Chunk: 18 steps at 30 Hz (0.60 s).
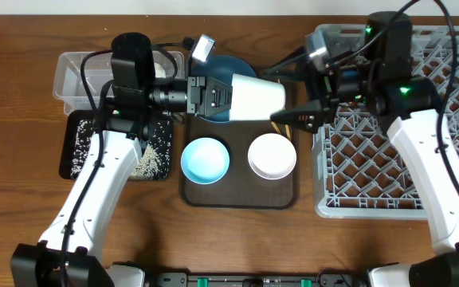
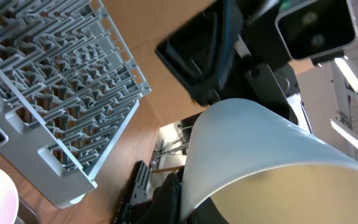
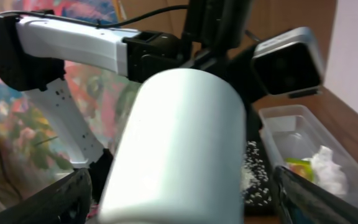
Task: Sort waste into correct bins and load items into the dishwasher rack
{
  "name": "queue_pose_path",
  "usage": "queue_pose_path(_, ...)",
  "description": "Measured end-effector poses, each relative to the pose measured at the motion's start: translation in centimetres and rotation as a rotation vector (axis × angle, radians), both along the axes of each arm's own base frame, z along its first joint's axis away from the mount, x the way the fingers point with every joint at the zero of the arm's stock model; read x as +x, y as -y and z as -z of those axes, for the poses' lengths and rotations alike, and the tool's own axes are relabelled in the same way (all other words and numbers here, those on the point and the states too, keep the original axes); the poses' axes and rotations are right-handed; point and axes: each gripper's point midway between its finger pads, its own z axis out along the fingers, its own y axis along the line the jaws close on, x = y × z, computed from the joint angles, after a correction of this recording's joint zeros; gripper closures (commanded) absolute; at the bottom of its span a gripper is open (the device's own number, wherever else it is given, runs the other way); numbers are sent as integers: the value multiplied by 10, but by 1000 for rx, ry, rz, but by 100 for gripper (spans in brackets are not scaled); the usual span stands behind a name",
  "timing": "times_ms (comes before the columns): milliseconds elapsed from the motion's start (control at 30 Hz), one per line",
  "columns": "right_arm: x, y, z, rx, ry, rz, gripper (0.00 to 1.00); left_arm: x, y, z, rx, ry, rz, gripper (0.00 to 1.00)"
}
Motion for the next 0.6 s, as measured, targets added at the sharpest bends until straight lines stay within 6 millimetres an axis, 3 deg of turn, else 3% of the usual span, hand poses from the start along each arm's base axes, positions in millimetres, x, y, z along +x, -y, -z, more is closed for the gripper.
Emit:
queue_pose_path(100, -5, -7, 0, -2, -4, -20, 18, 1, 0, 0, 2, 0, -7, 94)
queue_pose_path(533, 0, -18, 9, -61, -39, 26, 18, 2, 0, 1, 4, 1, -13, 94)
queue_pose_path(600, 0, -20, 11, -69, -41, 32, 22, 2, 0, 1, 4, 1, -13, 94)
